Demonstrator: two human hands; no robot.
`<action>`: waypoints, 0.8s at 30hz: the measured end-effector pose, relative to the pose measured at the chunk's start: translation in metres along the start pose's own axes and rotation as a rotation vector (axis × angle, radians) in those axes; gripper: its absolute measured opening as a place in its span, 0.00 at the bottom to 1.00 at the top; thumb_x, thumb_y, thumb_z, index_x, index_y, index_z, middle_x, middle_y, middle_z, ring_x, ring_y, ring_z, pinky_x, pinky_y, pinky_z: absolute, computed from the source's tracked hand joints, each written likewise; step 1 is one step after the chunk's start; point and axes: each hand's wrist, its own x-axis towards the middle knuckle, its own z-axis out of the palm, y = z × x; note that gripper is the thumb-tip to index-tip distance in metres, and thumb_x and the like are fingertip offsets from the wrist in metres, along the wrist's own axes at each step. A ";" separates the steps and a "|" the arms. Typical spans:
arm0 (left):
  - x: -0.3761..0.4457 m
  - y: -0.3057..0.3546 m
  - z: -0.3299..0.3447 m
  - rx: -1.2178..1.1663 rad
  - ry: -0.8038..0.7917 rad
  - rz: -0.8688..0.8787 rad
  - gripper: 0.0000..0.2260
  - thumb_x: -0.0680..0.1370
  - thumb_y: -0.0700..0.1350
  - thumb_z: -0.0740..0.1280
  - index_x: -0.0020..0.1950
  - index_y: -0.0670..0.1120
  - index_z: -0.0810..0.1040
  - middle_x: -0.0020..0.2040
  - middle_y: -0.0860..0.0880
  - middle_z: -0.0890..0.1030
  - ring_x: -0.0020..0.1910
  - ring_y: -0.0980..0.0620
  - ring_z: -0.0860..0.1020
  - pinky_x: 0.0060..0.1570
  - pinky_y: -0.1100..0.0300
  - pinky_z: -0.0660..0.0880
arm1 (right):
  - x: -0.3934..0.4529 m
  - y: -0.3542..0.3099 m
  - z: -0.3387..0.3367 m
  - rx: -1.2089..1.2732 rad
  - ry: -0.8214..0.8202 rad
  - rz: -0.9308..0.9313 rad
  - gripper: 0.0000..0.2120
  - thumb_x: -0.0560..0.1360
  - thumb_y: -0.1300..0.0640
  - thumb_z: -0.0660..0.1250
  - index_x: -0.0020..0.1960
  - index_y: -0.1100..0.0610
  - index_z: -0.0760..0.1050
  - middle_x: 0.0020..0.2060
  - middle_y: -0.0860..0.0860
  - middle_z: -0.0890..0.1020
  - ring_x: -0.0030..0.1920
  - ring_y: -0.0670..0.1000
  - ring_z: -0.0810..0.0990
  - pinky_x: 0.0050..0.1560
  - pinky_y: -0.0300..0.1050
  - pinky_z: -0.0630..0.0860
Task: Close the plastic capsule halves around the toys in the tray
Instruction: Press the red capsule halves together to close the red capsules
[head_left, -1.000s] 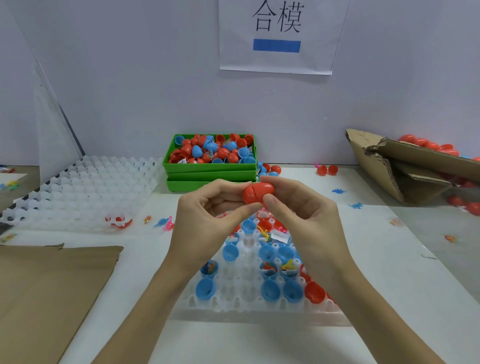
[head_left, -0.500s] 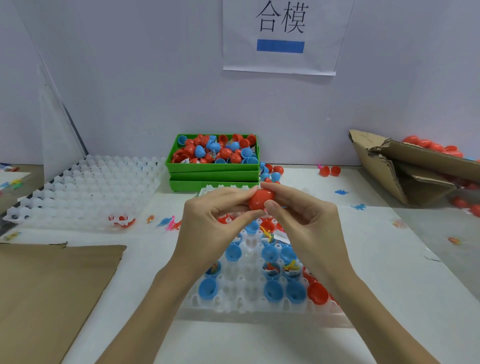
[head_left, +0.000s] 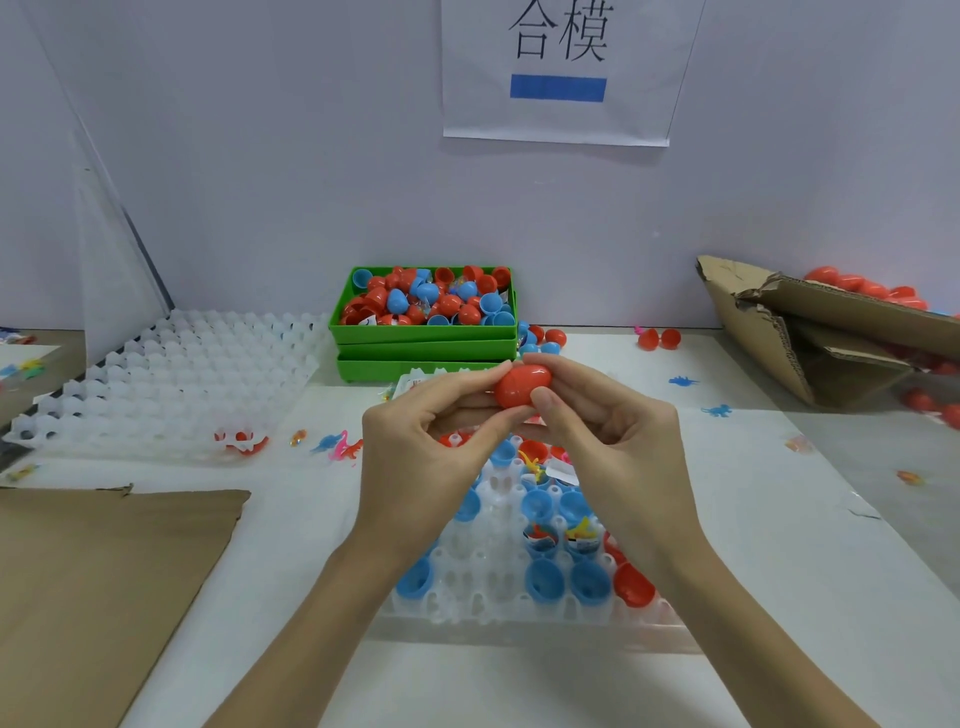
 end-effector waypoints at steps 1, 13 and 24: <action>0.000 0.000 0.000 -0.013 -0.005 -0.013 0.18 0.73 0.45 0.78 0.62 0.48 0.84 0.53 0.57 0.88 0.51 0.59 0.86 0.53 0.65 0.82 | 0.000 -0.001 0.000 0.011 0.005 0.002 0.16 0.78 0.66 0.69 0.63 0.52 0.79 0.50 0.40 0.87 0.51 0.46 0.87 0.48 0.35 0.82; 0.003 0.002 -0.003 -0.065 -0.025 -0.056 0.17 0.72 0.44 0.78 0.61 0.48 0.85 0.53 0.57 0.88 0.51 0.58 0.86 0.52 0.66 0.81 | -0.001 -0.002 0.000 0.016 -0.009 0.007 0.17 0.78 0.65 0.69 0.64 0.53 0.79 0.53 0.44 0.87 0.52 0.48 0.87 0.48 0.38 0.83; 0.003 -0.004 -0.004 -0.034 -0.029 -0.073 0.16 0.71 0.40 0.80 0.58 0.43 0.87 0.50 0.53 0.88 0.47 0.57 0.87 0.51 0.65 0.82 | -0.003 0.002 0.000 -0.067 0.026 0.024 0.17 0.77 0.63 0.70 0.66 0.59 0.80 0.57 0.51 0.86 0.53 0.50 0.87 0.53 0.48 0.84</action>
